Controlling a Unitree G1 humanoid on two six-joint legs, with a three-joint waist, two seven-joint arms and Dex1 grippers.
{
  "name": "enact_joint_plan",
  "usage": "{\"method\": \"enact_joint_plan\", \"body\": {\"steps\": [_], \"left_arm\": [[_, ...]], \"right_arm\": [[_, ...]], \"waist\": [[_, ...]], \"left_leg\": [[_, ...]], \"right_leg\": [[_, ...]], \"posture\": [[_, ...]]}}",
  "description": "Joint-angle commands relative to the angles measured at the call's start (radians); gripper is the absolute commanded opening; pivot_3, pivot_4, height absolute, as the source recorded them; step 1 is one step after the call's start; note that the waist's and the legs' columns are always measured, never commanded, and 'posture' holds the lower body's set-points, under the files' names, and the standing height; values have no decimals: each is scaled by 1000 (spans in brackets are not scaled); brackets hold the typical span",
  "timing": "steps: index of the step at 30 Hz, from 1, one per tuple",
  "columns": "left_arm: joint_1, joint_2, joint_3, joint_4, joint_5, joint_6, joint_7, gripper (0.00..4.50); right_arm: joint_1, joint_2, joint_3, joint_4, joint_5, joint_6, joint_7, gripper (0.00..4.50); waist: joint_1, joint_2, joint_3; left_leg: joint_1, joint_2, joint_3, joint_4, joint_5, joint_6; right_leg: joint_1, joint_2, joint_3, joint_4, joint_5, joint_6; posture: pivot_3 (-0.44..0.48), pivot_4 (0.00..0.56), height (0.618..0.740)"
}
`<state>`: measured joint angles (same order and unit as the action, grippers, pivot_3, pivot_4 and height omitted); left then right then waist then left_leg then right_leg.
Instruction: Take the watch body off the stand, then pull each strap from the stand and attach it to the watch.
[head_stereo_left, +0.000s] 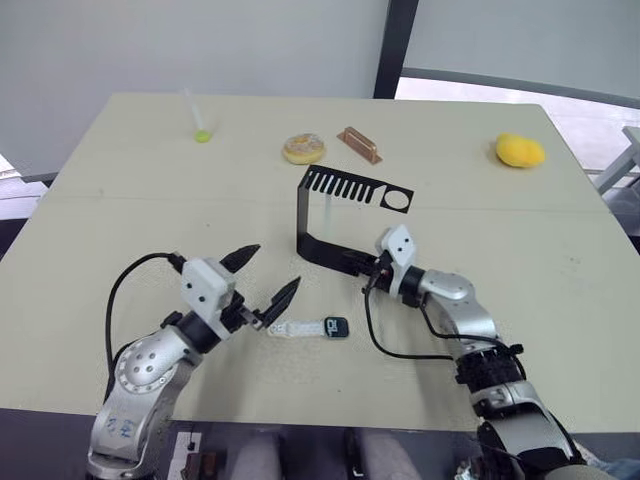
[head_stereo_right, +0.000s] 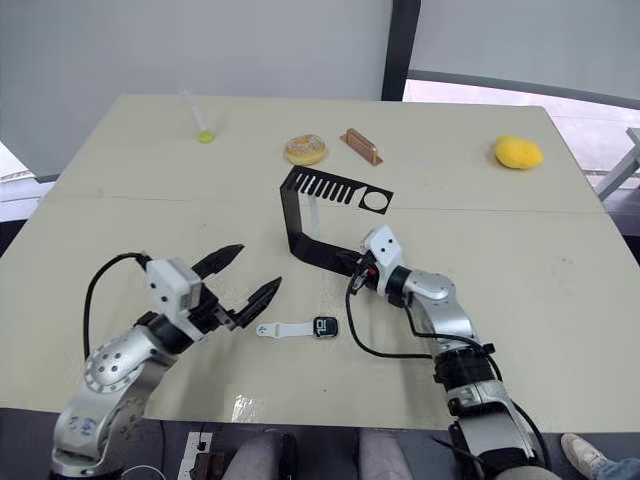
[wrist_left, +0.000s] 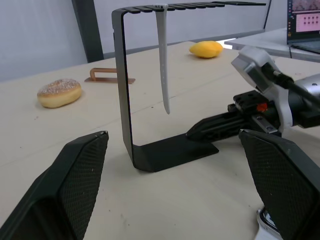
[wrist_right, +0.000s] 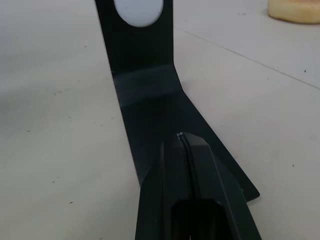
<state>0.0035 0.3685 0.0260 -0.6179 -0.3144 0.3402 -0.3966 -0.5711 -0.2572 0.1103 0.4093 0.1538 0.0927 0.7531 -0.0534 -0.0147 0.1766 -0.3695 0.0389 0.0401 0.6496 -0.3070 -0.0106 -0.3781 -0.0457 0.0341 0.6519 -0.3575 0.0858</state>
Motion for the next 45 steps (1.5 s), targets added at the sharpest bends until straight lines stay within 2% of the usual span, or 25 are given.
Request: {"method": "enact_joint_plan", "body": {"steps": [1, 5, 8, 9, 20, 30, 34, 37, 41, 42, 45], "left_arm": [[-39, -13, -55, -44, 66, 32, 59, 4500], [-87, -39, -95, -27, 92, 68, 85, 4500], [-132, -68, -125, -7, 116, 80, 107, 3698], [-155, -80, -135, 4, 138, 75, 124, 3201], [-291, -229, -197, 146, 228, 135, 242, 3201], [-439, -276, -225, 424, 297, -8, 236, 3201], [-471, -307, -226, 488, 305, -66, 239, 3201], [-471, -316, -227, 508, 314, -97, 236, 2351], [-466, -339, -214, 500, 338, -115, 280, 305], [-465, -342, -212, 500, 339, -111, 283, 32], [-474, -334, -205, 519, 346, -124, 282, 32]], "right_arm": [[-32, 12, -4, 58, -15, -58, -4, 28], [-46, 17, 14, 115, -25, -92, 40, 28], [-57, 22, 13, 147, -22, -99, 54, 0], [-59, 22, 13, 156, -23, -100, 57, 0], [-49, 17, 33, 151, -32, -73, 94, 0], [-37, 15, 58, 142, -39, -61, 91, 0], [-33, 2, 55, 139, -41, -54, 89, 0], [-32, -1, 54, 136, -42, -49, 87, 0], [-31, -1, 53, 137, -43, -48, 82, 0], [-30, -1, 52, 138, -42, -48, 80, 0], [-25, 4, 49, 141, -41, -49, 72, 0]], "waist": [[0, 0, 0], [0, 0, 0], [-1, 0, 0], [-1, 0, 0], [0, 0, 0], [2, 0, 0], [3, 0, 0], [4, 0, 0], [9, -1, 0], [10, -1, 0], [11, -1, 0]], "left_leg": [[0, 0, 0, 0, 0, 0], [0, 0, 0, 0, 0, 0], [0, 0, 0, 0, 0, 0], [0, 0, 0, 0, 0, 0], [1, 0, 0, 1, 1, -1], [1, 0, 0, 1, 3, -6], [1, 0, 0, 2, 4, -6], [1, 0, 0, 2, 4, -6], [1, 0, 0, 2, 4, -6], [1, 0, 0, 2, 4, -6], [1, 0, 0, 2, 4, -6]], "right_leg": [[0, 0, 0, 0, 0, 0], [0, 0, 0, 1, 0, 0], [0, 1, 0, 1, 0, 0], [0, 1, 0, 1, 0, 0], [0, 1, 0, 1, 0, 0], [1, 1, 0, 1, 0, 0], [1, 1, 0, 1, 0, 0], [1, 1, 0, 1, 0, 0], [1, 1, 0, 1, 0, 0], [1, 1, 0, 1, 0, 0], [1, 1, 0, 1, 0, 0]], "posture": [[0, 150, 740], [0, 150, 740], [0, 150, 740], [0, 150, 740], [0, 150, 740], [0, 150, 740], [0, 150, 740], [0, 150, 740], [0, 150, 740], [0, 150, 740], [0, 150, 740]]}}
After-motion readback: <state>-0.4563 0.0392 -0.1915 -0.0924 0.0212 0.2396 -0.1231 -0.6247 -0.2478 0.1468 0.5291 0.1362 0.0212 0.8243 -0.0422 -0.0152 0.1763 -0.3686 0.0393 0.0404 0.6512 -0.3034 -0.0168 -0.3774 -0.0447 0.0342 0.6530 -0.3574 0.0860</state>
